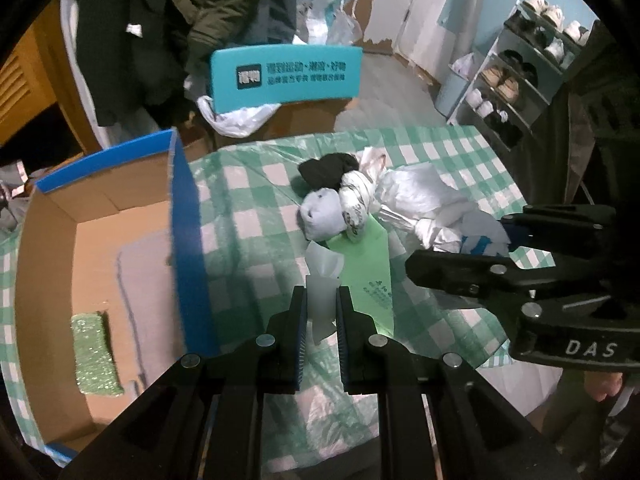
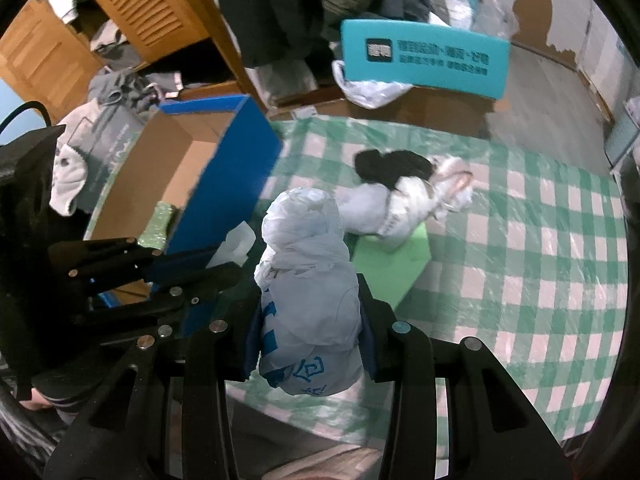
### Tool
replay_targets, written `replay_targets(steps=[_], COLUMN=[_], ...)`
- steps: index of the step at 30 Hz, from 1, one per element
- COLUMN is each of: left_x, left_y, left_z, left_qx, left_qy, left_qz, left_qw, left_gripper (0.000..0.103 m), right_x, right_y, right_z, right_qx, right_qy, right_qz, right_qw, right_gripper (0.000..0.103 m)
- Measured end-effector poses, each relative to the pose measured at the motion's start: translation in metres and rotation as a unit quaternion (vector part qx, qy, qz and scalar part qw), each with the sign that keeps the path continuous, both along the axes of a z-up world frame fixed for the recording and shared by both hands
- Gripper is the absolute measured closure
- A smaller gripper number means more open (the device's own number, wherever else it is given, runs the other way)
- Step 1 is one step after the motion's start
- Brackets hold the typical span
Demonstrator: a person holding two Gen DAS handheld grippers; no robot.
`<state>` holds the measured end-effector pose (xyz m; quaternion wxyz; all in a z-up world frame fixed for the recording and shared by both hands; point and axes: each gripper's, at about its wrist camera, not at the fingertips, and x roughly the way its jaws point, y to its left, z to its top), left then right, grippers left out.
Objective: Organize soft objects
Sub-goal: 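Carry the tissue with the left gripper while the right gripper carries the sock toward the box, then open both grippers to drop the tissue and sock into the box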
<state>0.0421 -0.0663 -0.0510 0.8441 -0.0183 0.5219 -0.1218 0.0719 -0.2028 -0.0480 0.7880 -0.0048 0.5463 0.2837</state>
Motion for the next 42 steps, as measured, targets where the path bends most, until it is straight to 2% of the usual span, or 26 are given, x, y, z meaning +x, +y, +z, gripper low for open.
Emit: replay_targets(steps=[11, 25, 42], left_x=[-0.022, -0.037, -0.038], left_y=[0.045, 0.111, 0.166], left_z=[0.021, 0.028, 0.005], left_qx=[-0.004, -0.01, 0.002], left_qy=[-0.026, -0.045, -0.023], left_qz=[0.028, 0.091, 0.144], left_qw=[0.9993, 0.9948, 0.9893], left_gripper=[0.09, 0.09, 0.089], right_x=[-0.008, -0.012, -0.004], right_y=[0.047, 0.116, 0.175], right_z=[0.014, 0.019, 0.003], right_qx=[0.005, -0.001, -0.007], right_qy=[-0.006, -0.003, 0.016], right_qz=[0.034, 0.076, 0.098], right_qw=[0.999, 0.997, 0.995], right_gripper=[0.064, 0.064, 0.064])
